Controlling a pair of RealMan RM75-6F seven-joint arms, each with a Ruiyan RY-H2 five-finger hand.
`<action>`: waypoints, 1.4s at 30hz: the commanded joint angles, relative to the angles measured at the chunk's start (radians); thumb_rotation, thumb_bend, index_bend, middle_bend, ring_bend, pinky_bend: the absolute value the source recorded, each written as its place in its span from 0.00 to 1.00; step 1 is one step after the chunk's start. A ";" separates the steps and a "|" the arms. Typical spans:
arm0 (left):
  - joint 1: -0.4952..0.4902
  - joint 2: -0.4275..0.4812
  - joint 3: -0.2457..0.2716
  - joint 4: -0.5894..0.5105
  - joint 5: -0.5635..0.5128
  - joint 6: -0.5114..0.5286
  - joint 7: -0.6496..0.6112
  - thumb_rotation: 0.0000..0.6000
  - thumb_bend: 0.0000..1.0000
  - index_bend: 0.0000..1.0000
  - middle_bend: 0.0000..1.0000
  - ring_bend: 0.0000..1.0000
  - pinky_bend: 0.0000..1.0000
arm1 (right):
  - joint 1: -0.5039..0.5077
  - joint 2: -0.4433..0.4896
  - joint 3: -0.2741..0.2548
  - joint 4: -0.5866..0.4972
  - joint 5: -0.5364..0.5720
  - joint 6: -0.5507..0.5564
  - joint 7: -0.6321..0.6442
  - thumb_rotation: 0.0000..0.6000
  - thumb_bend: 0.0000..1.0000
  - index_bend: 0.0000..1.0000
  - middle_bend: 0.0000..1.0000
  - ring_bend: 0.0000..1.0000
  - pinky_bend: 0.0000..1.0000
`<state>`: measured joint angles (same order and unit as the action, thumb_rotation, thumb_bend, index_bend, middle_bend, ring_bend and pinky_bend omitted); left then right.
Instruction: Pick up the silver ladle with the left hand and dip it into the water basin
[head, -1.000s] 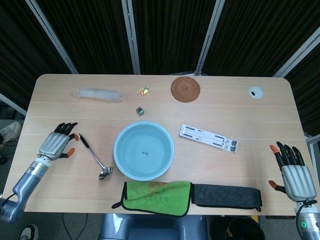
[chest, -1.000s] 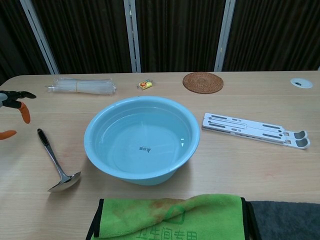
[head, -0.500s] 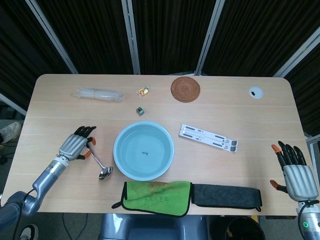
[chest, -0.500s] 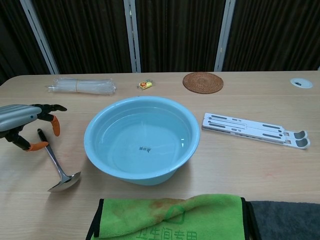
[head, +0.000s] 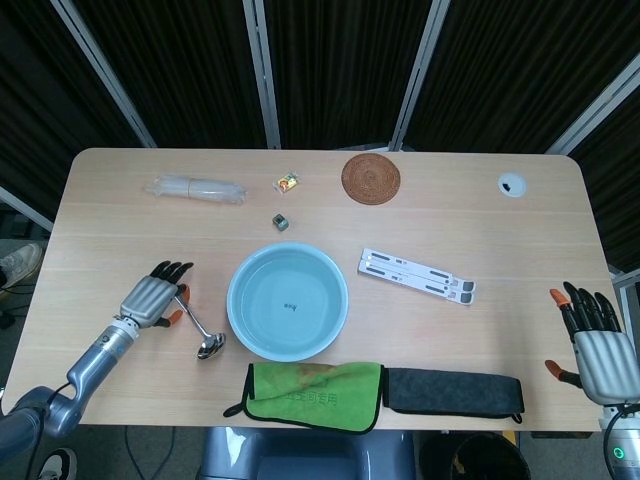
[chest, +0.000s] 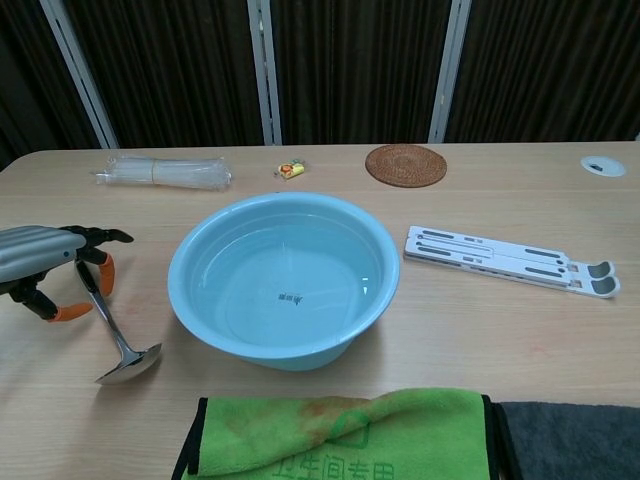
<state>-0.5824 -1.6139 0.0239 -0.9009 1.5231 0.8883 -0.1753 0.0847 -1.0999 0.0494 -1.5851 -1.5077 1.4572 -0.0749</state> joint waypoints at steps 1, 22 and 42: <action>-0.002 -0.007 0.003 0.017 -0.004 -0.005 0.000 1.00 0.38 0.44 0.00 0.00 0.00 | 0.000 -0.002 0.001 0.001 0.002 0.000 -0.003 1.00 0.02 0.06 0.00 0.00 0.00; -0.020 -0.041 0.020 0.083 0.010 -0.010 -0.043 1.00 0.29 0.42 0.00 0.00 0.00 | 0.004 -0.005 0.003 0.006 0.011 -0.010 -0.012 1.00 0.02 0.06 0.00 0.00 0.00; -0.027 -0.020 0.039 0.067 0.006 -0.044 -0.050 1.00 0.29 0.47 0.00 0.00 0.00 | 0.007 -0.016 0.011 0.010 0.029 -0.013 -0.033 1.00 0.02 0.06 0.00 0.00 0.00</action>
<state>-0.6134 -1.6469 0.0573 -0.8159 1.5255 0.8386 -0.2216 0.0915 -1.1154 0.0605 -1.5749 -1.4789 1.4441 -0.1080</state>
